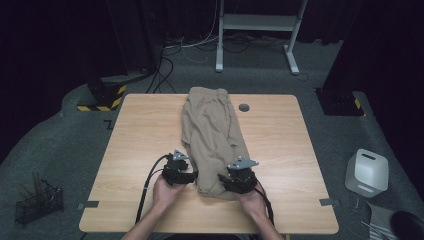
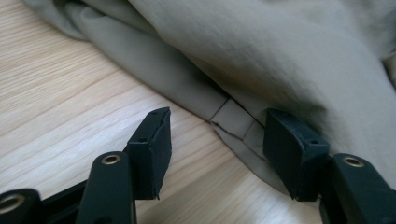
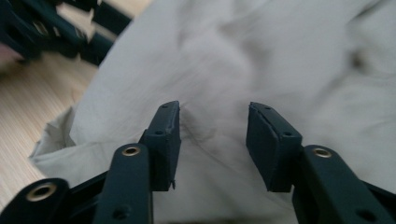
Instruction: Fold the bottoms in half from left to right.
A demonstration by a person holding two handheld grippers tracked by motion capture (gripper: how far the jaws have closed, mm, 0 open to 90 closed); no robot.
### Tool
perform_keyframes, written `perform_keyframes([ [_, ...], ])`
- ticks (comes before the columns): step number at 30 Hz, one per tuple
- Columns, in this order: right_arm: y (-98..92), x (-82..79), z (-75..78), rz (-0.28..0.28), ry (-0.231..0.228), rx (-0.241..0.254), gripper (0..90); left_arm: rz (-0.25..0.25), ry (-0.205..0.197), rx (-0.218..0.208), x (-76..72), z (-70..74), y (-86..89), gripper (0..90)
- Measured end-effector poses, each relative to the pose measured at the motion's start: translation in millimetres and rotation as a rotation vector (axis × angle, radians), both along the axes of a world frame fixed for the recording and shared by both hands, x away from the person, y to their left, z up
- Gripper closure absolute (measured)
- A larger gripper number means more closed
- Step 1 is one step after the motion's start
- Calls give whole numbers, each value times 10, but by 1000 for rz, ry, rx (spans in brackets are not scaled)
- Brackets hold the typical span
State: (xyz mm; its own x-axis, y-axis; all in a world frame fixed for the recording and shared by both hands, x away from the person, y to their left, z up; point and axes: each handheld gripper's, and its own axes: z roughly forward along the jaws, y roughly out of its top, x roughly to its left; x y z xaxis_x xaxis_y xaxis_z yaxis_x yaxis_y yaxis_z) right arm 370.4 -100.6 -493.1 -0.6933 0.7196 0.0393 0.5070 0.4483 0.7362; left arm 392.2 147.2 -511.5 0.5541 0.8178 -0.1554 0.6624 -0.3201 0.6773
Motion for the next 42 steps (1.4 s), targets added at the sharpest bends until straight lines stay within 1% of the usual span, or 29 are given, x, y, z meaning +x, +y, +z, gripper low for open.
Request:
perform_keyframes([
  [1,29,22,-53,8,27,-13,534,-3,-6,-1,1,3,-11,422],
  [3,64,49,-117,30,43,-36,563,3,-5,-4,12,-1,-30,431],
  [4,84,54,-148,43,49,-51,610,7,-8,6,29,-9,-36,437],
  [6,115,58,-202,71,47,-83,721,18,-14,14,53,-21,-66,485],
  [8,111,54,-201,81,42,-83,817,0,-8,50,89,1,-120,564],
  [9,108,52,-196,80,42,-87,846,-34,-10,79,114,15,-167,615],
  [10,97,44,-185,86,34,-92,888,-47,-10,88,121,24,-187,709],
  [11,92,33,-173,84,25,-93,893,-58,-4,94,122,34,-207,761],
  [12,84,20,-157,79,18,-92,895,-72,-16,120,119,52,-231,797],
  [13,84,20,-157,79,18,-92,895,-72,-16,120,119,52,-231,853],
  [14,17,-25,-84,64,-10,-59,898,-85,-11,135,119,68,-223,868],
  [16,-55,-54,-20,48,-35,-31,899,-81,2,120,116,84,-174,873],
  [18,-138,-79,44,27,-57,-10,899,-65,3,76,81,128,-77,874],
  [20,-234,-93,101,10,-73,10,900,-62,-11,51,29,183,31,873],
  [22,-298,-109,126,-1,-85,0,900,-42,-17,21,-28,221,153,873],
  [24,-355,-115,112,-14,-82,3,900,-12,-10,-6,-73,222,289,872],
  [26,-416,-136,70,-24,-79,5,900,20,8,-14,-101,180,427,872],
  [27,-444,-152,41,-26,-69,8,900,36,20,-18,-112,150,487,871],
  [30,-486,-216,-61,-22,-44,-11,899,55,44,-2,-146,88,582,863],
  [31,-495,-234,-85,-21,-36,-15,898,62,42,-2,-164,87,589,852],
  [32,-502,-246,-99,-26,-28,-13,897,64,26,-3,-192,101,588,815],
  [33,-511,-249,-100,-31,-30,-4,895,55,0,-5,-231,132,571,756],
  [34,-514,-252,-81,-41,-30,14,892,46,-15,-9,-254,154,550,680],
  [35,-512,-249,-62,-44,-35,25,876,26,-37,-19,-284,181,512,619],
  [36,-501,-240,-34,-43,-41,38,829,0,-59,-16,-309,207,466,569],
  [37,-481,-225,-8,-44,-46,48,768,-26,-65,-5,-318,220,408,531],
  [39,-417,-184,34,-51,-53,59,659,-67,-56,32,-305,218,295,479],
  [40,-376,-159,44,-50,-53,59,626,-75,-53,42,-289,200,248,468],
  [42,-274,-115,40,-36,-51,48,607,-75,-38,53,-237,147,189,459],
])
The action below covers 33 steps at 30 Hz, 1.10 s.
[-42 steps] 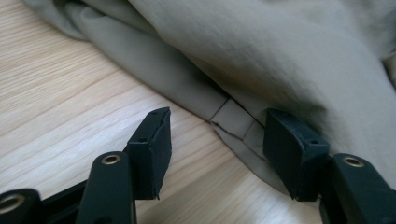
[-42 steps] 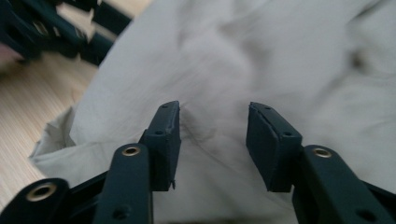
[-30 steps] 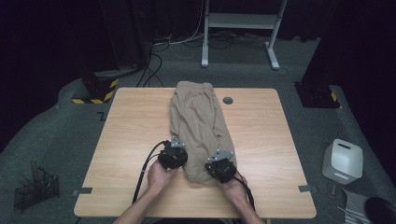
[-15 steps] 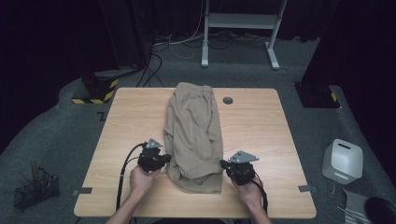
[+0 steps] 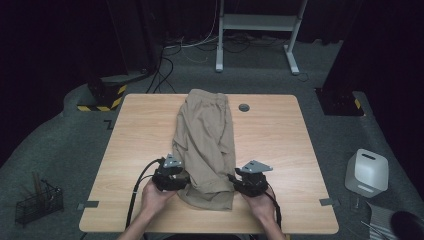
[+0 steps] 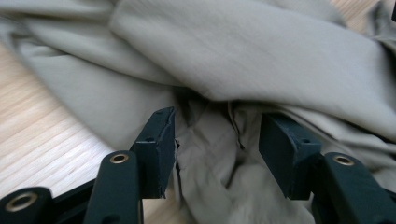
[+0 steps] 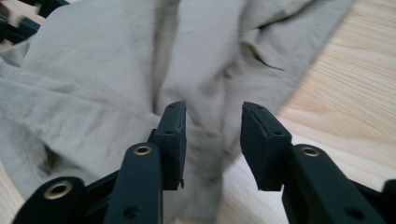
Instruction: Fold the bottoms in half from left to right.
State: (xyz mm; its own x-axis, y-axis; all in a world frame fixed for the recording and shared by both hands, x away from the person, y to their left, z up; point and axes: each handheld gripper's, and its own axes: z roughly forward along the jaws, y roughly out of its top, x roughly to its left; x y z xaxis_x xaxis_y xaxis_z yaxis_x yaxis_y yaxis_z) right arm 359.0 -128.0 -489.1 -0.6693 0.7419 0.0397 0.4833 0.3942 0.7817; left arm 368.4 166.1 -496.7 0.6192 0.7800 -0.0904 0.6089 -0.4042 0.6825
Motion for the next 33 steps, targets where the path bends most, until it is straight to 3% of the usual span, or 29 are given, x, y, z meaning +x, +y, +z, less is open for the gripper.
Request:
perform_keyframes([
  [2,72,33,-34,17,19,-18,628,-9,-2,5,33,-35,-55,448],
  [5,129,61,-104,43,64,-41,804,-20,-29,-10,14,-24,-102,507],
  [7,129,57,-128,51,70,-47,889,-15,-19,-44,35,-2,-91,639],
  [9,121,65,-126,51,75,-47,896,-12,1,-83,59,21,-57,762],
  [11,105,74,-92,48,66,-50,898,-25,-7,-66,45,66,-49,888],
  [18,-4,33,25,30,22,-15,899,-32,-67,-29,-118,325,51,900],
  [21,-41,17,41,18,15,-24,898,-26,-108,-1,-246,474,221,899],
  [23,-61,15,39,13,14,-29,898,-4,-113,-29,-337,537,405,898],
  [25,-65,6,18,17,16,-23,898,19,-108,-10,-427,514,543,895],
  [28,2,-6,-43,34,31,-42,897,38,-84,31,-458,390,590,884],
  [33,56,-31,-74,57,39,-24,836,100,-66,-55,-413,321,675,629],
])
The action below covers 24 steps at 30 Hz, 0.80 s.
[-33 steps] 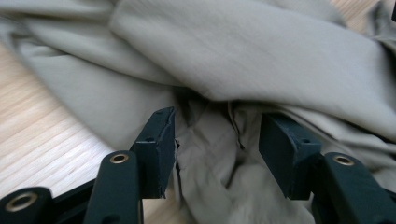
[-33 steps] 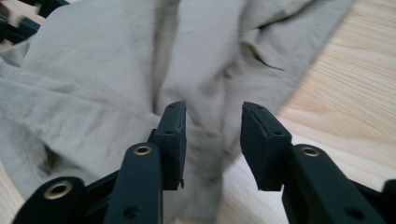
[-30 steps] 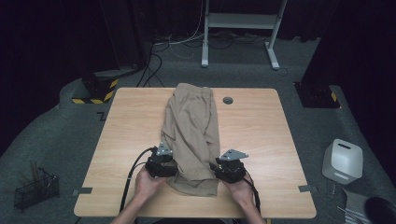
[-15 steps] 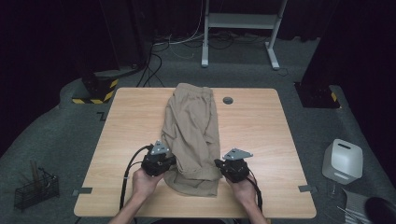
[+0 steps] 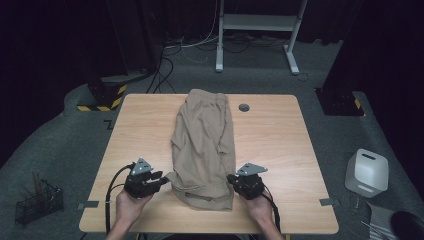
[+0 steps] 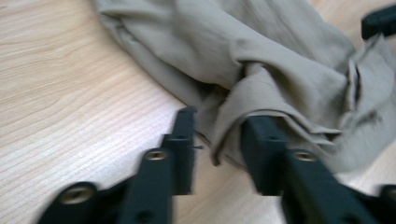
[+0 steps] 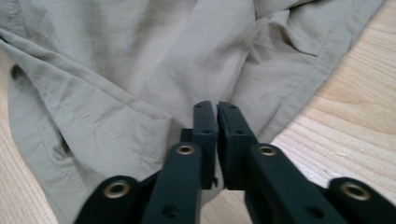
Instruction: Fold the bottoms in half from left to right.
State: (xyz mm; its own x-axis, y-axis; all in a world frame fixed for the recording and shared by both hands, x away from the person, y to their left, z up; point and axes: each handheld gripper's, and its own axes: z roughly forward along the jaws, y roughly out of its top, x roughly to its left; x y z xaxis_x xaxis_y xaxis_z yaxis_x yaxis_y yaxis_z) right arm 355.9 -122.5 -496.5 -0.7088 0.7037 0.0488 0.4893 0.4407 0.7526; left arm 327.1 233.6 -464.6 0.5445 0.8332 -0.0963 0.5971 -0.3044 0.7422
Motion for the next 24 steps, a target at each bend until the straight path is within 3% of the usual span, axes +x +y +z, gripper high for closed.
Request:
perform_keyframes([
  [3,-16,11,46,-40,-10,32,676,7,5,-13,59,31,15,511],
  [5,-1,24,78,-68,-11,60,605,-14,8,8,104,12,-35,461],
  [7,70,63,80,-64,20,78,564,-41,25,42,150,-58,-139,479],
  [9,165,125,38,-64,50,49,551,-71,22,74,186,-133,-232,609],
  [11,235,208,-32,-63,77,21,612,-71,24,94,218,-184,-291,727],
  [13,278,287,-90,-49,112,-4,834,-64,9,102,204,-160,-296,876],
  [14,277,291,-80,-48,103,-12,877,-55,-7,110,178,-116,-284,887],
  [17,190,252,123,-76,5,-29,891,-34,-73,183,66,71,-211,895],
  [19,83,214,307,-113,-67,-20,890,-33,-95,238,-10,162,-160,895],
  [22,-48,192,429,-139,-95,-13,887,-76,-64,272,-125,99,-176,893],
  [24,-65,182,344,-128,-69,-37,883,-139,-12,331,-201,-58,-281,873],
])
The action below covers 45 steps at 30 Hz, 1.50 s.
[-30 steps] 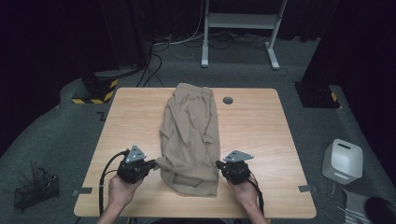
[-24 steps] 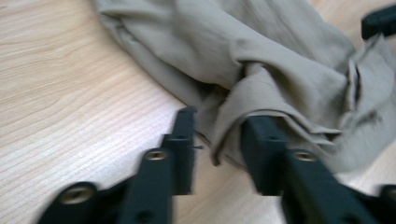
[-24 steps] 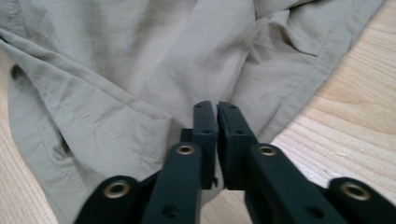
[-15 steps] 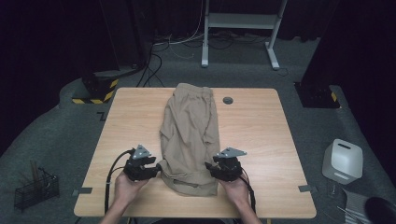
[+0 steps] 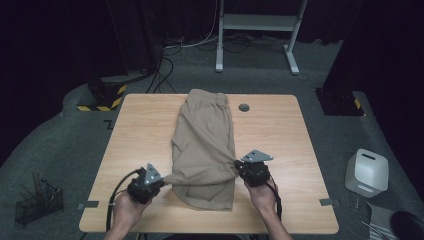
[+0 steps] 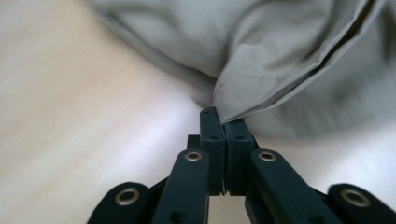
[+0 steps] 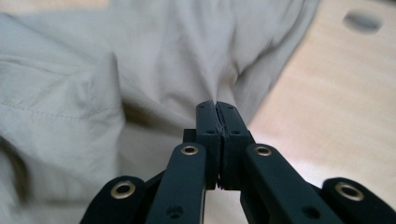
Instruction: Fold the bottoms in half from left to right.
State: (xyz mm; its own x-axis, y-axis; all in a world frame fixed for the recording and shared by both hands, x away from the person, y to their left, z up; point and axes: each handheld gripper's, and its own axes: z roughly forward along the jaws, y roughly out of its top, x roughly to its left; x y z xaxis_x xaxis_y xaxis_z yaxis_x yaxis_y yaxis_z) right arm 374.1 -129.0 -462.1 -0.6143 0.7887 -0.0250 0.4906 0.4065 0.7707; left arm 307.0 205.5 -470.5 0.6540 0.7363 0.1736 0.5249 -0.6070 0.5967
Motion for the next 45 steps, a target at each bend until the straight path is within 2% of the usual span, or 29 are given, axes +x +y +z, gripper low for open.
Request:
perform_keyframes([
  [1,-1,-2,-78,9,25,-16,879,-21,19,17,-30,-80,-41,824],
  [2,-9,-2,-163,15,60,-16,868,-32,37,11,-45,-145,-64,769],
  [4,-38,-9,-298,7,105,10,773,-27,71,-28,-41,-203,-64,628],
  [5,-53,-15,-333,1,124,28,731,-22,82,-66,-32,-197,-46,558],
  [8,-88,-46,-322,-20,114,57,644,-17,89,-176,-3,-69,42,410],
  [11,-89,-61,-269,-16,86,73,633,11,91,-255,-6,79,87,346],
  [12,-70,-51,-272,-11,85,72,633,15,78,-267,-4,112,93,344],
  [15,19,-8,-316,1,103,55,643,29,76,-299,39,152,130,325],
  [19,97,26,-363,22,104,39,686,81,57,-344,188,140,201,351],
  [23,102,81,-373,21,112,37,728,180,67,-356,497,51,191,404],
  [26,106,89,-367,20,111,43,743,221,64,-409,741,-46,127,476],
  [28,111,87,-369,20,113,42,747,249,86,-405,887,-120,60,493],
  [30,114,86,-374,19,113,39,752,267,98,-362,1009,-183,-11,518],
  [31,113,89,-377,19,114,37,756,272,100,-353,1052,-212,-41,540],
  [32,110,90,-379,16,118,35,768,269,110,-342,1089,-234,-62,594],
  [36,102,93,-385,28,122,21,874,249,144,-305,1139,-260,-90,891],
  [38,82,90,-365,33,113,13,884,253,145,-311,1119,-212,-38,900],
  [40,43,82,-325,20,93,12,886,258,111,-318,1066,-120,52,900],
  [42,-15,78,-283,14,78,31,886,250,93,-351,999,-32,144,900],
  [43,-30,75,-268,14,85,48,886,246,84,-347,961,-11,159,900],
  [45,25,78,-274,23,88,20,876,246,86,-309,919,-45,143,896],
])
